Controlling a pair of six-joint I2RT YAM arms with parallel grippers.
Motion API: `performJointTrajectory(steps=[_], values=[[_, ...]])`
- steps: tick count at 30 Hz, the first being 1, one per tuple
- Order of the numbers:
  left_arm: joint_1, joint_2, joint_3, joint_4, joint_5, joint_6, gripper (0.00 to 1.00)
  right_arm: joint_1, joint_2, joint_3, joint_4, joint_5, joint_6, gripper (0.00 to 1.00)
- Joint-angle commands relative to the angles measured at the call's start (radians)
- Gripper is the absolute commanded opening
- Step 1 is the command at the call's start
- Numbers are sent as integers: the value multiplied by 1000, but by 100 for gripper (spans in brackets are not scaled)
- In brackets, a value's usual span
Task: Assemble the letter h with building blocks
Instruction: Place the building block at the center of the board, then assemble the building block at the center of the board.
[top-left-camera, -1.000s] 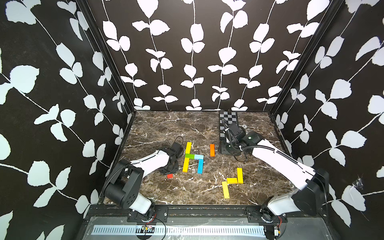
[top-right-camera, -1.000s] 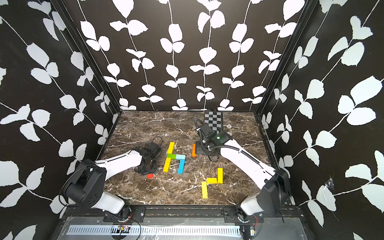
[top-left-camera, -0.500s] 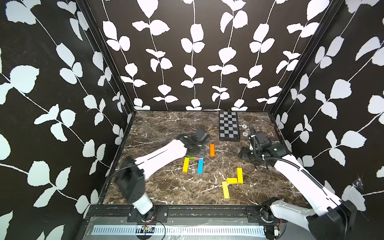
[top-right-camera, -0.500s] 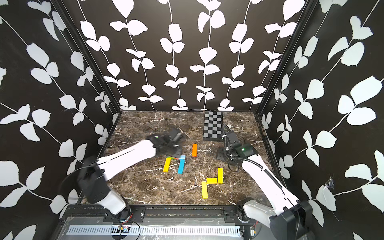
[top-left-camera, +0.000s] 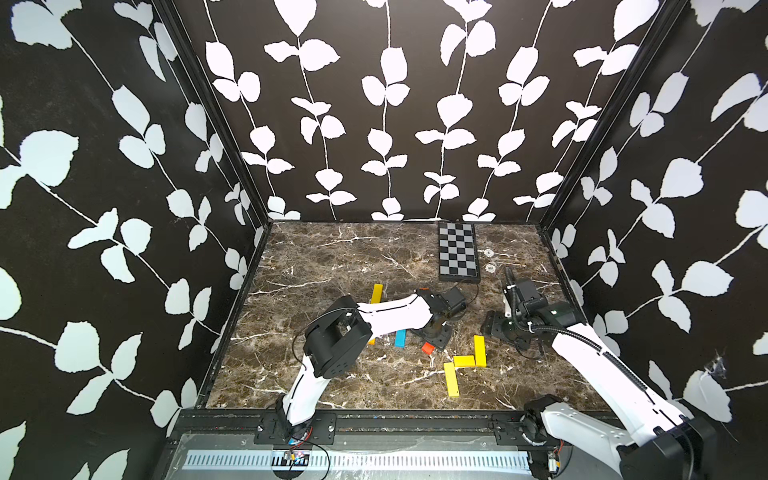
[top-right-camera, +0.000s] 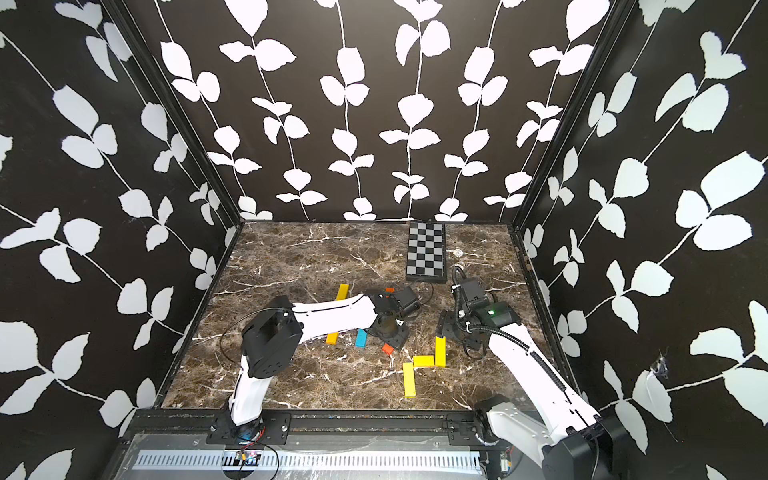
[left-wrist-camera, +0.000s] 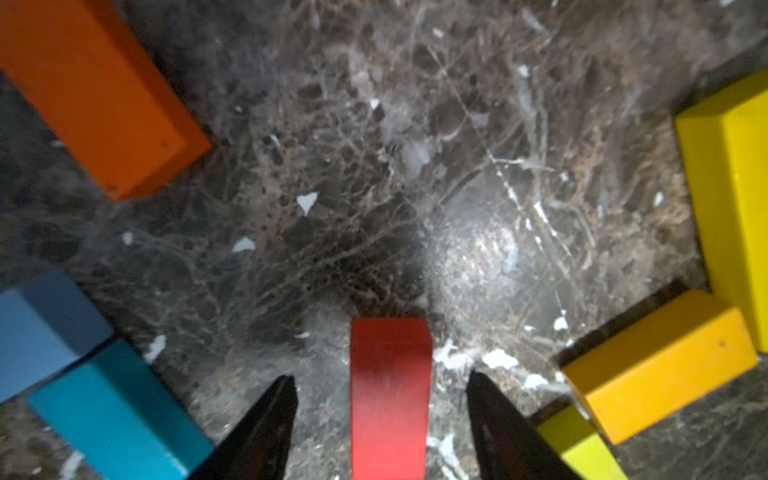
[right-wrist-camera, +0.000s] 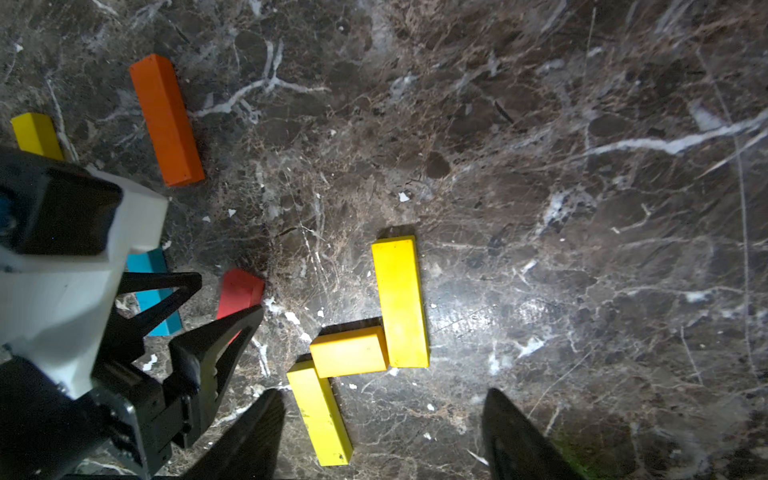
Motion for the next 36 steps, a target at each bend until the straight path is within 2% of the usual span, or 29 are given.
performJointTrajectory(steps=[1,7,11,14,17,21,27,36], values=[[10,-178,20,-47,-98,24,75,75,41,24,22,-9,-78,80],[70,-530,-66,-87,-308,39,81,327,285,119,50,86,-194,86],[193,-797,-200,-68,-319,31,84,474,473,196,58,135,-282,86],[242,-971,-306,-15,-337,72,91,511,608,219,95,154,-339,86],[252,-1081,-369,-5,-384,86,95,514,688,246,126,156,-387,86],[259,-1137,-411,-16,-392,61,97,503,737,283,144,179,-445,86],[263,-1139,-426,-35,-391,41,97,463,771,285,183,117,-479,84],[268,-1120,-436,-28,-372,35,97,422,783,231,312,-11,-415,81]])
